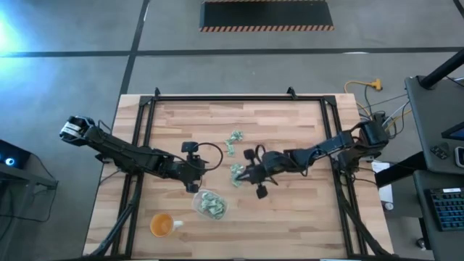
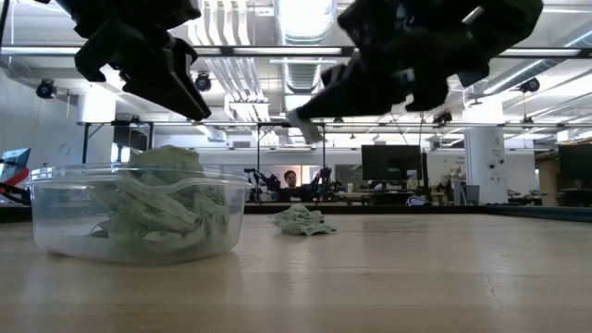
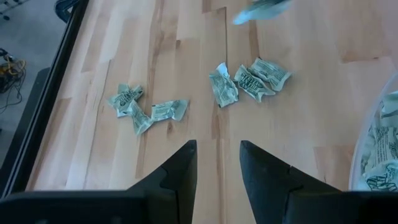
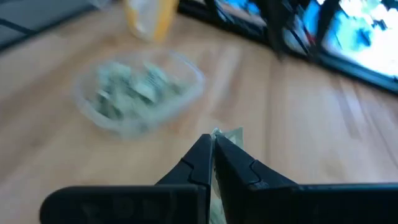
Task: Pick and place Stevia / Truvia into bins
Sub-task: Put the stevia packet into the transparent container
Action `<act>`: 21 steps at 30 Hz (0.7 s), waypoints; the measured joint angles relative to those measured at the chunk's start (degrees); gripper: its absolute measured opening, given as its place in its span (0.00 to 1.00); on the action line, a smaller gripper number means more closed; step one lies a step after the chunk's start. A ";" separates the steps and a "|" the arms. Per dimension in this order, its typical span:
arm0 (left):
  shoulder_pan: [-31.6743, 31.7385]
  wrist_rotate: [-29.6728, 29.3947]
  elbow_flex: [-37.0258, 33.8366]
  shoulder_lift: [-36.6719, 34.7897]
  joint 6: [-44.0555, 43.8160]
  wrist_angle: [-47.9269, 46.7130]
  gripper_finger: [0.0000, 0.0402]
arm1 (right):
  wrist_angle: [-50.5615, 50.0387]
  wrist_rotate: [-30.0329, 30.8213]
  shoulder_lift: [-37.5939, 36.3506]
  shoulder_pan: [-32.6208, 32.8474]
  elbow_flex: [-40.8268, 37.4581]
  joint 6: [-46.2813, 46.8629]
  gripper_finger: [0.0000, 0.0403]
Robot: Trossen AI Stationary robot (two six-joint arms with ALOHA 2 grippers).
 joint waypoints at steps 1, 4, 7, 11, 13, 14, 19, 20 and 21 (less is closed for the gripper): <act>0.00 -0.04 0.00 0.00 0.09 -0.08 0.26 | 1.50 -0.84 0.22 0.73 -0.01 -0.60 0.02; 0.00 -1.27 0.00 -0.01 0.11 -1.72 0.26 | 7.18 -1.54 1.13 2.81 0.00 -2.04 0.02; -0.02 -6.40 0.00 -0.07 -0.46 -5.07 0.26 | 11.68 -1.68 2.45 4.27 0.45 -2.32 0.02; 0.00 -15.19 -0.02 -0.09 -4.17 -9.79 0.26 | 12.35 -1.85 5.20 5.37 3.04 -2.30 0.02; 0.00 -18.44 -0.04 -0.09 -5.95 -11.48 0.26 | 12.31 -2.65 6.85 5.61 4.69 -2.30 0.02; 0.00 -19.58 -0.04 -0.09 -6.60 -12.11 0.26 | 12.30 -3.82 8.11 5.61 5.91 -2.21 0.02; 0.07 -20.82 -0.04 -0.13 -7.85 -12.93 0.26 | 12.38 -11.35 14.34 5.61 12.59 -1.88 0.02; 0.07 -20.83 -0.04 -0.13 -7.85 -12.93 0.26 | 12.20 -12.38 15.45 5.61 13.86 -1.29 0.02; 0.07 -20.82 -0.04 -0.14 -7.86 -12.90 0.26 | 11.46 -13.33 16.83 5.61 15.46 -0.78 0.02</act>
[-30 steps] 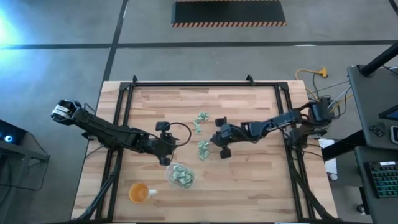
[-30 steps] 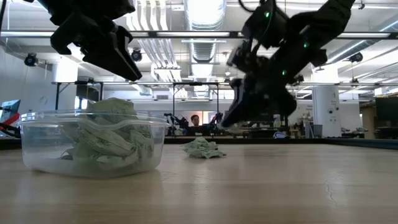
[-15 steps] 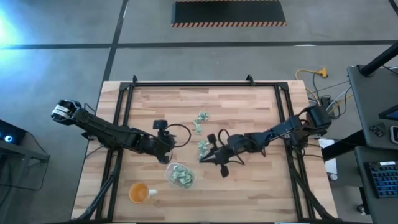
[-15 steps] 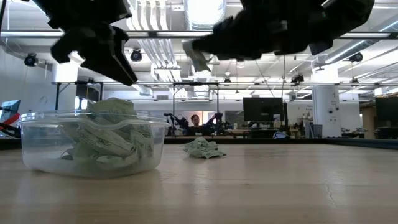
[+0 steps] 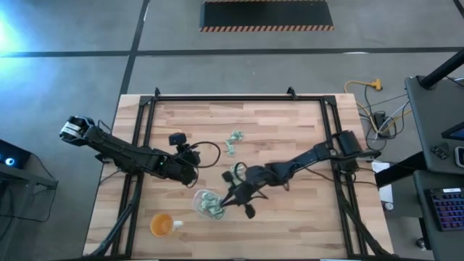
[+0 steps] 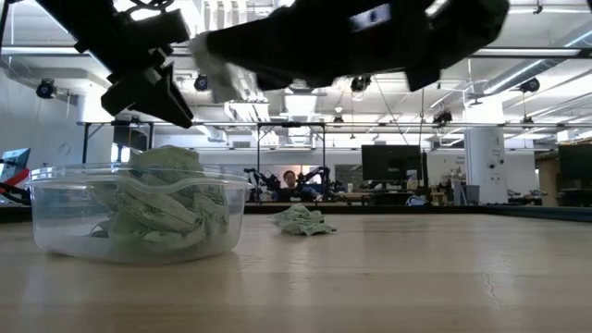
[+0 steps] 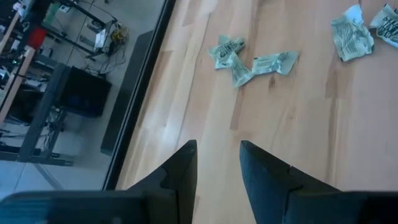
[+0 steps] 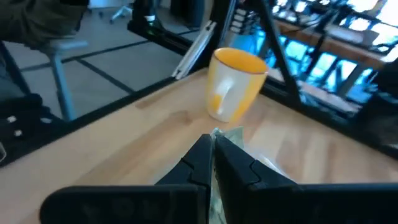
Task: Pick and place Stevia / Truvia into bins
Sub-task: Put the stevia packet into the transparent container
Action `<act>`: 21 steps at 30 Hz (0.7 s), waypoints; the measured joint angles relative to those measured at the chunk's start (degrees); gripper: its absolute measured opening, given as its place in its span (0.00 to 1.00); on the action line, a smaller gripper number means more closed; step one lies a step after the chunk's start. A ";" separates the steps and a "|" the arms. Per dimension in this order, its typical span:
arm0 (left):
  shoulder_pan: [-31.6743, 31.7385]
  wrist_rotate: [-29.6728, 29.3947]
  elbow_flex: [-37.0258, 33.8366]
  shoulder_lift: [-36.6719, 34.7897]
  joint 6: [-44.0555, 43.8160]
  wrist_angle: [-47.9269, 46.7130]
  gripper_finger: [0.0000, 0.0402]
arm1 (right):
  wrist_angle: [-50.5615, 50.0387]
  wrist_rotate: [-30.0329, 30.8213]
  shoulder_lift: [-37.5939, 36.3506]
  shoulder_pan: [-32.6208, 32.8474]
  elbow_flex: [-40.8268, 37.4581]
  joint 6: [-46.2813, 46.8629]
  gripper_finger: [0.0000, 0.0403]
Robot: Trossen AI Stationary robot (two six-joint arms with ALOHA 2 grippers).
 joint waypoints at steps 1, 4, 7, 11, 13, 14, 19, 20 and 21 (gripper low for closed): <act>0.00 -0.01 0.00 -0.01 0.01 -0.02 0.26 | -1.06 -0.54 1.45 0.00 1.91 0.33 0.02; 0.00 -0.01 0.00 -0.01 -0.01 -0.01 0.26 | -8.57 -1.35 4.90 -0.04 7.16 0.25 0.02; -0.02 0.01 0.00 -0.01 0.00 -0.23 0.26 | -17.09 -1.37 7.68 -0.04 12.22 -0.26 0.02; -0.02 0.03 -0.02 -0.08 -0.01 -0.38 0.26 | -25.14 -1.37 10.57 -0.04 17.76 -0.27 0.02; -0.02 0.07 -0.04 -0.08 -0.01 -0.52 0.26 | -27.52 -1.37 11.27 -0.04 19.31 -0.30 0.02; -0.02 0.06 -0.04 -0.10 -0.01 -0.47 0.26 | -28.55 -1.36 11.28 -0.04 19.57 -0.21 0.02; -0.02 0.10 -0.07 -0.10 -0.05 -0.36 0.26 | -29.24 -1.37 11.26 -0.04 19.71 1.48 0.02; -0.02 0.10 -0.07 -0.10 -0.05 -0.47 0.26 | -29.25 -1.37 11.26 -0.04 19.65 1.52 0.02; -0.02 0.10 -0.07 -0.10 -0.05 -0.38 0.26 | -29.28 -1.39 11.26 -0.04 19.64 1.50 0.03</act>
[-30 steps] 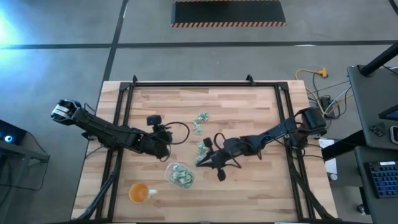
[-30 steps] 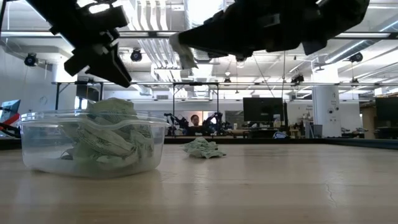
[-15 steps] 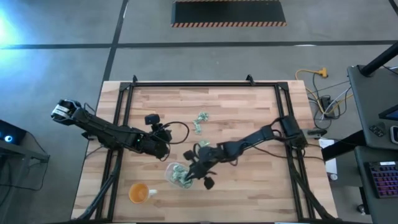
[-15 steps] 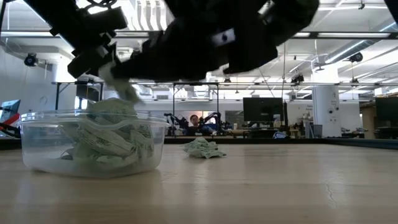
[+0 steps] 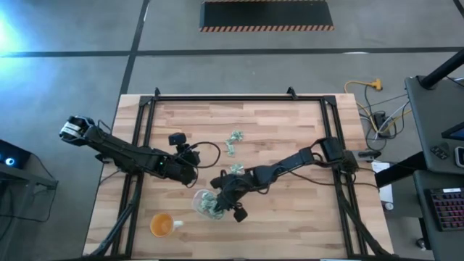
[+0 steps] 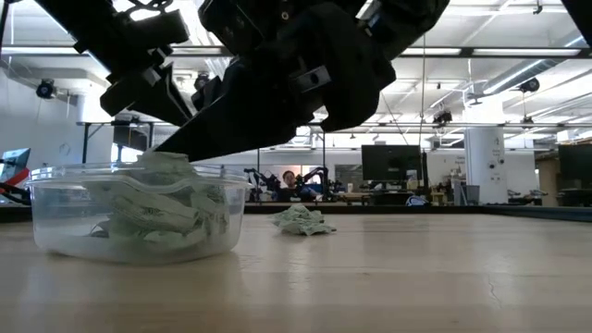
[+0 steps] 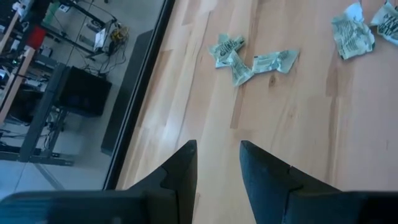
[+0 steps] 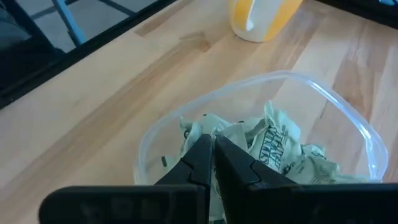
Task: Pick and place Stevia / Truvia into bins
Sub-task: Put the stevia packet into the transparent container
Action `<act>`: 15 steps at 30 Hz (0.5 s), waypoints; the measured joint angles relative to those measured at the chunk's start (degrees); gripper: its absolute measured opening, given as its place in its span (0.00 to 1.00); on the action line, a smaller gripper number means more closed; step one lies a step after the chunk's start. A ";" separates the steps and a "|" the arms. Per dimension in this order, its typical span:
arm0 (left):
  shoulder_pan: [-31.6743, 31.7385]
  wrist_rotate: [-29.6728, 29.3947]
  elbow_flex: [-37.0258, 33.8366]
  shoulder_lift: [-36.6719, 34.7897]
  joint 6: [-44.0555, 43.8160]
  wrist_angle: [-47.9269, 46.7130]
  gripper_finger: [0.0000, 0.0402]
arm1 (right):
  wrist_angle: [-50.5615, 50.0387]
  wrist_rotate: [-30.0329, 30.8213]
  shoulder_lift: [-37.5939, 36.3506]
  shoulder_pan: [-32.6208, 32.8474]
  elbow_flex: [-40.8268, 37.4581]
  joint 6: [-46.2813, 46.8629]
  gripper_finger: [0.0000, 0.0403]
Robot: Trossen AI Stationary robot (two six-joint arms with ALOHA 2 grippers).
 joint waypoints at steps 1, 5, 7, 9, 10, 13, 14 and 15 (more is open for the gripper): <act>0.00 0.00 0.00 0.00 -0.02 0.04 0.26 | 0.02 -0.02 0.00 0.00 0.00 -0.08 0.03; 0.00 0.02 0.00 0.00 -0.02 -0.01 0.26 | 0.00 -0.92 -0.02 0.00 -0.15 -0.27 0.11; 0.00 0.04 0.00 0.00 -0.04 0.00 0.26 | 0.05 -2.07 -0.02 0.00 -0.15 -0.33 0.17; 0.00 0.04 0.00 0.00 -0.04 -0.02 0.26 | 0.17 -3.11 -0.04 0.00 -0.15 -0.47 0.23; 0.00 0.04 0.00 0.00 -0.04 -0.01 0.26 | 0.06 -3.76 -0.04 0.00 -0.09 -0.70 0.26; 0.00 0.04 0.00 0.00 -0.04 -0.01 0.26 | -0.04 -6.70 -0.36 0.02 0.43 -1.63 0.35; 0.00 0.04 0.00 0.00 -0.04 0.01 0.26 | -0.02 -8.17 -0.74 0.04 0.56 -1.71 0.37; 0.00 0.04 0.00 0.00 -0.04 0.02 0.26 | 0.01 -9.88 -1.18 0.08 0.65 -1.71 0.39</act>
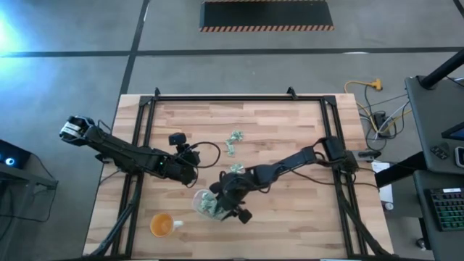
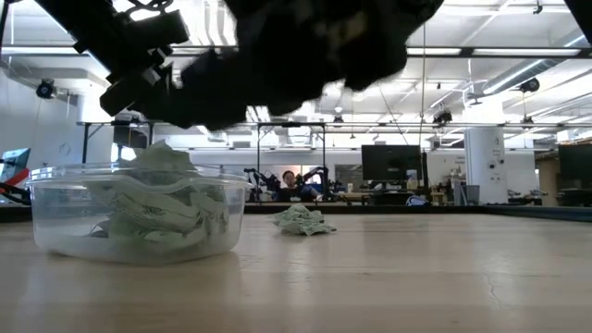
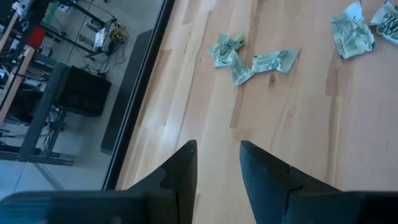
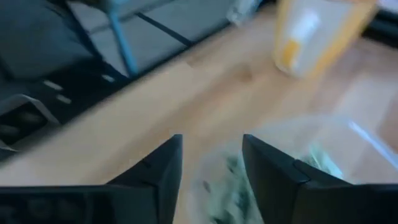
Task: Pick and place Stevia / Truvia into bins
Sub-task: Put the stevia packet into the transparent container
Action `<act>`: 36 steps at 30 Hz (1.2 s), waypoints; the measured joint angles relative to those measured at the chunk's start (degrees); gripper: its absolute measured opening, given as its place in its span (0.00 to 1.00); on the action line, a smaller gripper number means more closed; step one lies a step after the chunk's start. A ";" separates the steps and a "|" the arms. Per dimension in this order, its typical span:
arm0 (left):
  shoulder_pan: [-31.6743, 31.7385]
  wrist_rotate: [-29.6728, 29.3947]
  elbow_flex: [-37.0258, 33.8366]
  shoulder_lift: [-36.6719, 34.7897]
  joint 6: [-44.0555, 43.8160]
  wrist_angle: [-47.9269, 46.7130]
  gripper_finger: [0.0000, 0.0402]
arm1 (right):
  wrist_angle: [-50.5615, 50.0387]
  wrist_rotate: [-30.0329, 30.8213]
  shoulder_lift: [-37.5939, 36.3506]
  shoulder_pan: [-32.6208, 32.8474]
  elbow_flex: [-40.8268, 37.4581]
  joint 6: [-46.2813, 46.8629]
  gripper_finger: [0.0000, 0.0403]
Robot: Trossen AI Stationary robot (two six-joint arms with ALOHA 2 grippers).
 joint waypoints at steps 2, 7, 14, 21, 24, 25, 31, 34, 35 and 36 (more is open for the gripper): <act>0.00 -0.02 0.00 0.00 0.00 0.00 0.26 | -0.18 -3.19 -1.19 0.20 0.02 -0.02 0.42; 0.00 0.02 0.00 0.00 -0.02 0.14 0.26 | -5.96 -5.44 -4.86 1.39 -0.12 -0.33 0.46; -0.04 1.68 0.00 0.60 0.11 4.72 0.26 | -23.53 11.10 -13.31 3.71 -0.47 -0.22 0.46; 0.02 5.13 -0.02 4.93 6.32 14.20 0.26 | -35.20 19.00 -20.10 5.85 -5.08 7.43 0.46; 0.39 8.41 0.09 8.05 11.80 20.53 0.26 | -36.01 19.01 -22.54 6.12 -8.84 10.17 0.46; 0.57 10.10 0.25 9.06 13.51 22.33 0.26 | -35.97 19.01 -23.39 6.12 -10.05 11.11 0.45; 3.03 18.16 1.84 13.78 18.30 27.02 0.26 | -35.78 20.32 -29.00 6.07 -17.28 15.91 0.42; 4.73 20.64 2.85 15.41 18.43 27.79 0.26 | -35.84 24.20 -33.30 6.08 -20.93 18.11 0.40; 5.45 20.89 3.04 15.84 18.42 27.45 0.26 | -35.43 25.98 -35.04 6.08 -22.26 18.83 0.39; 6.31 20.98 3.45 16.50 18.35 28.22 0.26 | -35.77 27.87 -36.82 6.08 -23.83 19.44 0.39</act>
